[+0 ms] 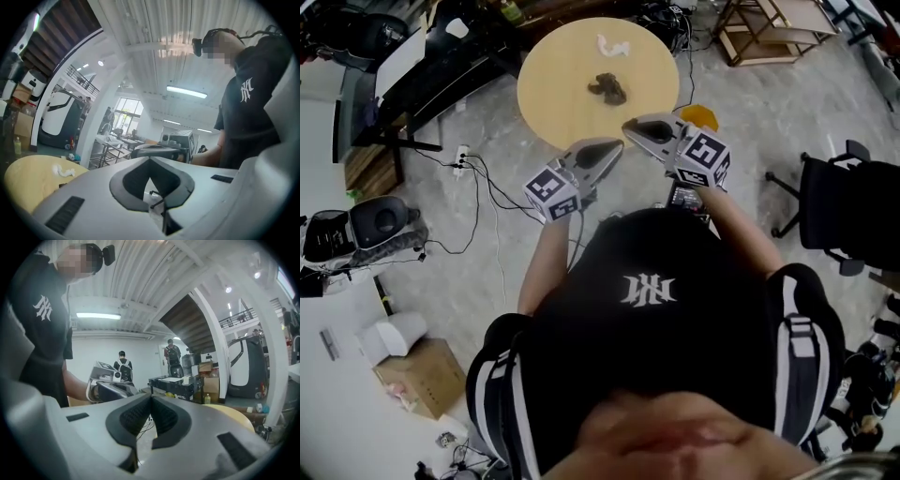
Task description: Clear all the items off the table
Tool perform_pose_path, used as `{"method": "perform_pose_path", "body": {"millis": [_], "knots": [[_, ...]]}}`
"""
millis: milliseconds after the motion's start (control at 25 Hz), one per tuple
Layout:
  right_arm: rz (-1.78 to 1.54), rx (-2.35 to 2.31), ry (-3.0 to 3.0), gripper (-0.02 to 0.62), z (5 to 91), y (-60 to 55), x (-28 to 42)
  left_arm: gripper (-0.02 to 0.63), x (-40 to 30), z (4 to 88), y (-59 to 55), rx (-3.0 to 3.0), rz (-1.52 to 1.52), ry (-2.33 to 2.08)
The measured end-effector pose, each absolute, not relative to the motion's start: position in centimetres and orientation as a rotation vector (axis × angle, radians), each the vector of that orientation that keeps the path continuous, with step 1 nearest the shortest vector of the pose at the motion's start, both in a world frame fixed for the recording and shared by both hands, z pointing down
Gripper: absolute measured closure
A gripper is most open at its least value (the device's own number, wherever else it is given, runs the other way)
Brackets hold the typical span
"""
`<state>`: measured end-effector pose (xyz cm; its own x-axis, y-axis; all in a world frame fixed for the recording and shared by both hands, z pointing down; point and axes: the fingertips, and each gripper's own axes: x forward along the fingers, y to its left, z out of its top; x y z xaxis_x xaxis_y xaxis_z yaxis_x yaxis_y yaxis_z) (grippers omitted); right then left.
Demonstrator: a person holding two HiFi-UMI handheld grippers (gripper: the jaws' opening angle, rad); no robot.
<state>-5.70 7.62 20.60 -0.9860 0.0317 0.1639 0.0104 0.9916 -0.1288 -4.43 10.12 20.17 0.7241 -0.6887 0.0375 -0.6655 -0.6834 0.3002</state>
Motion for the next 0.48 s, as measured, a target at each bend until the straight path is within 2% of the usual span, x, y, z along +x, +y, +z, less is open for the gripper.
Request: {"method": "perform_pose_path", "body": {"millis": [160,240,320,440,480], "knots": [[0.165,0.005,-2.939,0.594,21.9,7.5,-6.4,0.594,-5.4,21.4,10.8,2.606,-0.163,-1.048],[0.152,0.03,-2.931,0.557,22.6,7.1,-6.9,0.594,-6.1,22.3,11.2,2.604,-0.159,-1.046],[0.136,0.057,-2.916,0.555,22.9,6.8,-7.3,0.594,-6.8,23.1,11.6,2.596,-0.168,-1.044],[0.116,0.1,-2.882,0.493,23.1,6.5,-7.5,0.594,-7.7,23.8,12.4,2.588,-0.188,-1.036],[0.107,0.114,-2.873,0.491,23.2,6.4,-7.6,0.594,-8.0,24.0,12.5,2.589,-0.187,-1.036]]}}
